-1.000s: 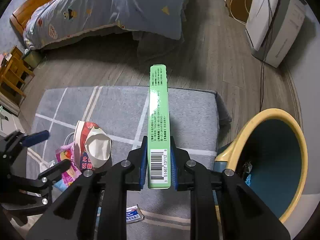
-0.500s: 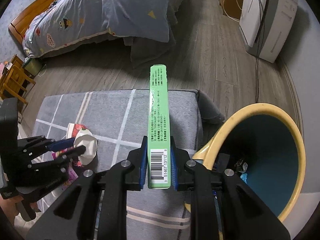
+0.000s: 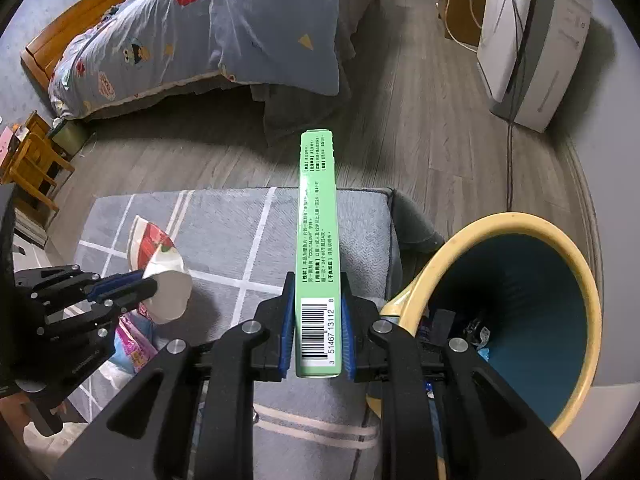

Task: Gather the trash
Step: 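Grasp the red snack box with the left tool while the right holds the medicine box, then carry the red box and medicine box over the bin with both tools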

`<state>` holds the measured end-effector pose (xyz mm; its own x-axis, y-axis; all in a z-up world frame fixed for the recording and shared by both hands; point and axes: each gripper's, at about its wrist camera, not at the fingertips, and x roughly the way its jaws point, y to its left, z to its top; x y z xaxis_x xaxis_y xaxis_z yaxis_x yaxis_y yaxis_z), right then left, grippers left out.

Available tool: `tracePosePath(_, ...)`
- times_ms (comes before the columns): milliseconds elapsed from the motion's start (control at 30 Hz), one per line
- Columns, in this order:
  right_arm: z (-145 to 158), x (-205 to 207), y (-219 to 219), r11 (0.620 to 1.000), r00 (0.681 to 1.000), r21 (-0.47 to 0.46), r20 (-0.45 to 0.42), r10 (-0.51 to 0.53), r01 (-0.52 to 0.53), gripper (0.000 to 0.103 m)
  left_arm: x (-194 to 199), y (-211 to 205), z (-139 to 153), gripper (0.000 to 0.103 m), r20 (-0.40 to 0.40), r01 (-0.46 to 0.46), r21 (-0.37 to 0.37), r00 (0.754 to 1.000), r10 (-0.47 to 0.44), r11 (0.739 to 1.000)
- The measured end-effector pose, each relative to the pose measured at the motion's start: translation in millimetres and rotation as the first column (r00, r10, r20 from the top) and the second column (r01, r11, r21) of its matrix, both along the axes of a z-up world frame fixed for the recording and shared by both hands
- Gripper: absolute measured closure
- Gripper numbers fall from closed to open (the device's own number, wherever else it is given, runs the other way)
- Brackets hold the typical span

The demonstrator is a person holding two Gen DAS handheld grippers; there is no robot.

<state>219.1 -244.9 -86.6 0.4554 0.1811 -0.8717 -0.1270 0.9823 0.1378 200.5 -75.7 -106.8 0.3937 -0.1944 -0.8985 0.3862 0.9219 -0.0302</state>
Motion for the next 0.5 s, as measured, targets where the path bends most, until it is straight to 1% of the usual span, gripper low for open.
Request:
tracePosePath(67, 8.8, -4.7, -0.7, 1.0, 1.0, 0.003, 0.012, -0.006, 0.006, 0.084, -7.1, -0.6, 10.2, 0.092, 0.034, 0.008, 0.013, 0.999, -0.008, 1.0)
tracePosePath(167, 20.6, -10.3, -2.5, 1.0, 0.999, 0.015, 0.031, -0.013, 0.012, 0.084, -12.3, 0.0, 23.5, 0.092, 0.064, 0.008, 0.005, 0.998, -0.008, 1.0)
tracePosePath(367, 42.0, -25.6, -0.5, 1.0, 0.998, 0.026, 0.063, -0.01, 0.009, 0.084, -25.8, -2.9, 50.8, 0.092, 0.126, 0.023, -0.024, 0.992, -0.02, 0.999)
tracePosePath(500, 52.6, -35.1, -0.4, 1.0, 0.997, 0.031, 0.075, -0.004, 0.002, 0.084, -33.9, -4.2, 65.5, 0.092, 0.15, 0.043, -0.057, 0.988, -0.034, 0.997)
